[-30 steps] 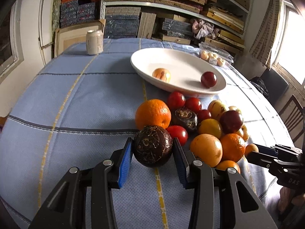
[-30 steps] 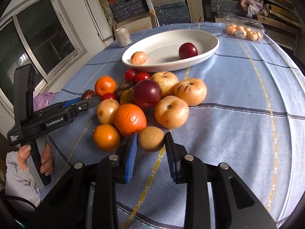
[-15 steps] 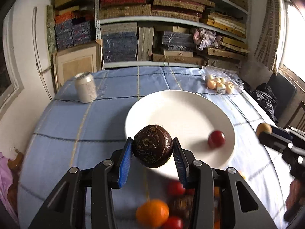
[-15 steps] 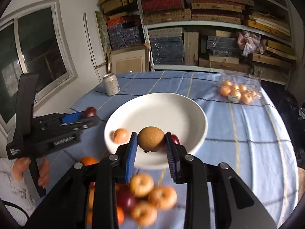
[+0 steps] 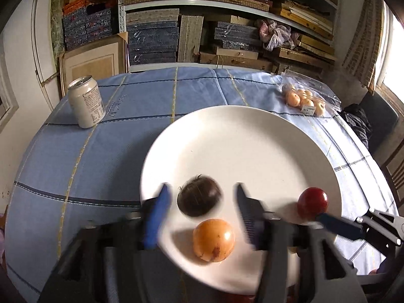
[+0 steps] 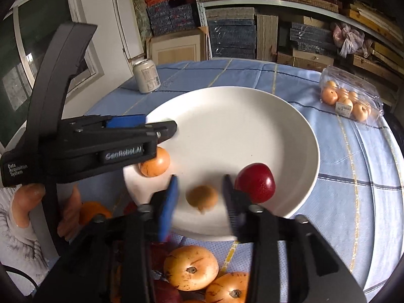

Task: Organize fruits
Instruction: 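Place the passion fruit on the plate while the right tool places the kiwi there, then grasp the large orange with the left tool while the right tool grasps a pale apple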

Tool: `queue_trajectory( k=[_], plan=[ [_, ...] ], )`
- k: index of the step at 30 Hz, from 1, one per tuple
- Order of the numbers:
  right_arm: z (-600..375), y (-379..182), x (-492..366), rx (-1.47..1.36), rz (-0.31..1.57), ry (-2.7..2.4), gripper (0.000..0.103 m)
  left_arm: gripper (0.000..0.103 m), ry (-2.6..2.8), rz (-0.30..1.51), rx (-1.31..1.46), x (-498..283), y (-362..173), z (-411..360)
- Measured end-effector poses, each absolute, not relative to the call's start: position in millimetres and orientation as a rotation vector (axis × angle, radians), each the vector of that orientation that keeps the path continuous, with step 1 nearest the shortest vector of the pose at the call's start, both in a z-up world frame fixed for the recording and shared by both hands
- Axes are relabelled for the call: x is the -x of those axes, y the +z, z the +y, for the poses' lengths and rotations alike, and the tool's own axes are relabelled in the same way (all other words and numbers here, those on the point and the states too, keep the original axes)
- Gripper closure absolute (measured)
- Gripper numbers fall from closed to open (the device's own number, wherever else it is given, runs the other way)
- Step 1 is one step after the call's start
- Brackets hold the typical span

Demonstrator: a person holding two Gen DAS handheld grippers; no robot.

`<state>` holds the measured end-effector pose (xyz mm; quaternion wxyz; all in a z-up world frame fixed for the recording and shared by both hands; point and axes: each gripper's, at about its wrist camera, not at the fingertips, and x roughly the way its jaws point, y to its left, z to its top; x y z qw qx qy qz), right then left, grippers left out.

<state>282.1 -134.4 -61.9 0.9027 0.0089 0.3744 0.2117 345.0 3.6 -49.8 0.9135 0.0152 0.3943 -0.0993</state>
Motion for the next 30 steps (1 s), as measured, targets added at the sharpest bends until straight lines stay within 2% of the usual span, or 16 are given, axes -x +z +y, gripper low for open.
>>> queue_trajectory(
  k=[5,6,8,9,10,13,15,19,23,30],
  plan=[
    [-153,-33,-261,-0.066,0.678,0.435,0.060,0.036,-0.181,0.788,-0.002,-333,-34,16],
    [-158,-27,-256,-0.078,0.657,0.432,0.057,0.036,-0.174,0.779,0.003,-328,-29,19],
    [-178,-11,-235,-0.128,0.579,0.409,0.042,0.032,-0.163,0.756,0.004,-312,-17,28],
    [-189,-5,-221,-0.153,0.538,0.395,0.031,0.029,-0.157,0.743,-0.001,-302,-11,33],
    [-196,-2,-212,-0.167,0.511,0.385,0.026,0.024,-0.150,0.732,-0.007,-294,-8,37],
    [-223,-3,-173,-0.217,0.439,0.353,0.023,0.017,-0.123,0.702,-0.017,-259,-4,50],
    [-237,-13,-151,-0.245,0.434,0.343,0.022,0.017,-0.111,0.701,0.011,-232,-12,61],
    [-252,-49,-113,-0.359,0.456,0.351,0.012,0.017,-0.087,0.711,0.074,-193,-35,73],
    [-249,-60,-100,-0.341,0.508,0.352,0.010,0.017,-0.090,0.736,0.125,-175,-56,79],
    [-233,-67,-96,-0.283,0.535,0.358,0.008,0.017,-0.086,0.711,0.020,-166,-62,62]
  ],
)
